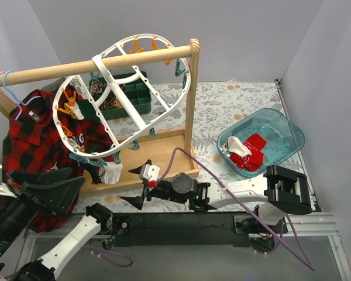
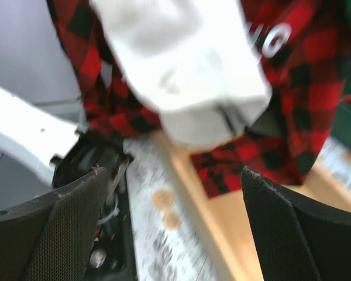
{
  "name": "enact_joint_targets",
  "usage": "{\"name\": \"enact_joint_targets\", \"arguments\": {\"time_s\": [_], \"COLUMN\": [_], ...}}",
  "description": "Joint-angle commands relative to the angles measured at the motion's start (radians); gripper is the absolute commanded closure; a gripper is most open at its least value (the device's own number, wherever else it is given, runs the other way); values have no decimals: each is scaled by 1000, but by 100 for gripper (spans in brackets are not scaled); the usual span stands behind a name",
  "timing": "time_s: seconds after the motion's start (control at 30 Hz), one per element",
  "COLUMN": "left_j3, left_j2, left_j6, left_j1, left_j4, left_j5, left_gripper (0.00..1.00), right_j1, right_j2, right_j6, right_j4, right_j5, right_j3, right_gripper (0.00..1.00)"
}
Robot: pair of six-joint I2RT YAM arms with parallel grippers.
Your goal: Remove the socks clipped to the hanger
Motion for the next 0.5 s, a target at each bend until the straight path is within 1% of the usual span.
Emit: {"name": "enact_joint_targets", "arguments": {"time_s": [0.0,0.03,0.17,0.23,0.37,0.4,0.47], "left_j3": [-87,-107,-202,-213,-224,-229,-236], "left_j2": [-32,-48,-129,-151,-149,-148,-132], "left_j6": [-138,-158,-216,-227,-274,-300,-307], "left_j1": [-23,-26,-37,-37,-37,-37,-37], "left_j4": [-195,-189,-149,-140,-169,-173,-173], "left_j5": [27,24,20,10,-39,-71,-84], "left_gripper": [23,22,22,21,21,21,21], "right_j1": [36,42,49,49,49,51,52], "right_j2": [3,0,-9,6,54,69,80], "right_j6": [-139,-146,-175,-204,-245,-251,-259], "right_j4": [146,116,106,109,112,112,112], "right_j5": [125,132,153,171,159,153,144], "right_j3": [117,128,152,163,207,220,227], "right_gripper": [2,2,2,2,2,2,2]}}
